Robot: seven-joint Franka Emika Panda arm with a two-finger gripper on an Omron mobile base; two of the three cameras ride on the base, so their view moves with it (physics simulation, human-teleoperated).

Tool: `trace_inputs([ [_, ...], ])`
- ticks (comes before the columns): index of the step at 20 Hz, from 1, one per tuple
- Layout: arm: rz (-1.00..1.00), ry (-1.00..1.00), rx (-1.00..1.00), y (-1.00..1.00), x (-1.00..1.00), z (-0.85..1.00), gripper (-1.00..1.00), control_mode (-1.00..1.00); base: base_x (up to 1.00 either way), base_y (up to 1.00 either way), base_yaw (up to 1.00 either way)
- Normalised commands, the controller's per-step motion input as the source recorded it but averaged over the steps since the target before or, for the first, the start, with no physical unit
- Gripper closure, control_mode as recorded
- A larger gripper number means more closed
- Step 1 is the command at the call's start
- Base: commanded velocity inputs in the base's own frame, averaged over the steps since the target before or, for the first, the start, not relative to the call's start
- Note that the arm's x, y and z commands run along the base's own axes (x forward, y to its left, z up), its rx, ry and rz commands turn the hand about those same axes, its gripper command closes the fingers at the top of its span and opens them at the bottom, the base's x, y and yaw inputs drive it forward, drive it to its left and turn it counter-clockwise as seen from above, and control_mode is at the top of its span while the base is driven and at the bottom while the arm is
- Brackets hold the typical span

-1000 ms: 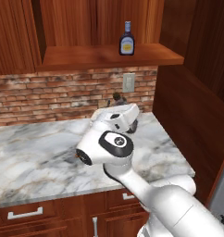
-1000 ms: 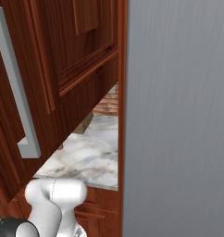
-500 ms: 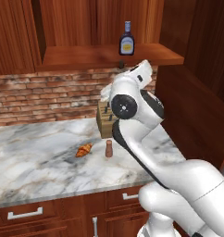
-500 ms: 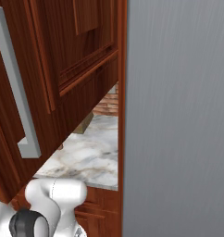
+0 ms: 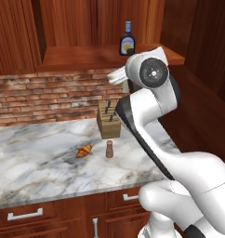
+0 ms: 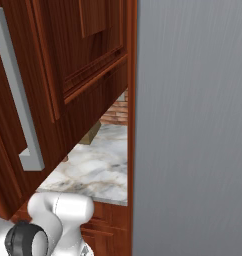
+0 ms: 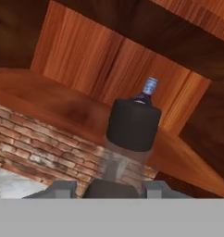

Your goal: There are various items on the counter. Only move the condiments/shakers into the cabinet.

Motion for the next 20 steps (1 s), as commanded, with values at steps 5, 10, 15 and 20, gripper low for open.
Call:
trace_inputs([
  [5,0.00,-0.13,0.22,0.38,0.00,0.00,1.00,-1.00,0.00,0.00,0.00],
  [10,0.00,-0.09,0.06,0.21,0.00,0.03,1.00,-1.00,0.00,0.00,0.00],
  [15,0.00,0.00,0.06,0.00,0.00,0.43,1.00,-1.00,0.00,0.00,0.00],
  [20,0.00,0.00,0.04,0.00,0.13,0.51,1.00,-1.00,0.00,0.00,0.00],
])
